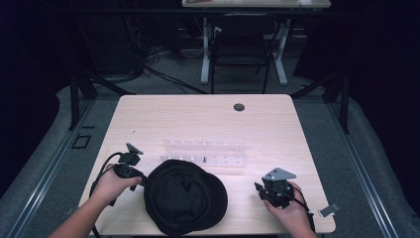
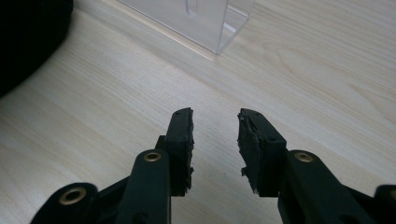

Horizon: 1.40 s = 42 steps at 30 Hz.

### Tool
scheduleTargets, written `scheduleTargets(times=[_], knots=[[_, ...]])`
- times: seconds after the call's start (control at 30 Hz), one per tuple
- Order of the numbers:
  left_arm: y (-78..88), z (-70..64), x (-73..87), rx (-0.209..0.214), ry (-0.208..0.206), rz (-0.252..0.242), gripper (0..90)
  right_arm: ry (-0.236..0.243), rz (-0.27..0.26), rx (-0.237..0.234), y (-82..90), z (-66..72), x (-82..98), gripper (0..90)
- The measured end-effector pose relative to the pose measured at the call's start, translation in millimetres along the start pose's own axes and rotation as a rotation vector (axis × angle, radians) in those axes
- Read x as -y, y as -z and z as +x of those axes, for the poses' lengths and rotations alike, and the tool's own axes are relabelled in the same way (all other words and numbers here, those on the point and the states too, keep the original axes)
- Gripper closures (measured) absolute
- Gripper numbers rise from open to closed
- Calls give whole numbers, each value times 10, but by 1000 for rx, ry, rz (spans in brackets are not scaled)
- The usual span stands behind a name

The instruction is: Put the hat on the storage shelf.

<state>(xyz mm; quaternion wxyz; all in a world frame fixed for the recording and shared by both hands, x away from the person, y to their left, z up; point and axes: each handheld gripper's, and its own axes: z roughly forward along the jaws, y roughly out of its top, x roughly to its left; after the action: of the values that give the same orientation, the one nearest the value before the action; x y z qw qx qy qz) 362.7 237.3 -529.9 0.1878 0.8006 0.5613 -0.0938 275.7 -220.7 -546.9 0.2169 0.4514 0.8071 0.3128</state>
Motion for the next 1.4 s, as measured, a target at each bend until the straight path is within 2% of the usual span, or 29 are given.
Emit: scheduleTargets(times=[0.43,0.7,0.87,0.93,1.13,1.23,1.4], knots=[[-50,-18,-45,6,23,52,779,-4,0,-10,-9,-7,3,647],[-43,-54,-77,5,14,96,834,-12,-3,-6,-12,-18,7,646],[-1,-53,-83,26,34,99,845,-27,-3,-14,-16,-24,12,646],[33,-40,-81,46,33,106,847,-26,-3,-13,-14,-24,12,646],[139,-11,-63,104,78,93,848,-20,6,-20,-14,-26,10,643],[180,-17,-62,103,90,90,849,-17,4,-14,-10,-26,9,643],[246,-39,-64,99,87,77,849,-29,-3,-16,-16,-28,15,643]])
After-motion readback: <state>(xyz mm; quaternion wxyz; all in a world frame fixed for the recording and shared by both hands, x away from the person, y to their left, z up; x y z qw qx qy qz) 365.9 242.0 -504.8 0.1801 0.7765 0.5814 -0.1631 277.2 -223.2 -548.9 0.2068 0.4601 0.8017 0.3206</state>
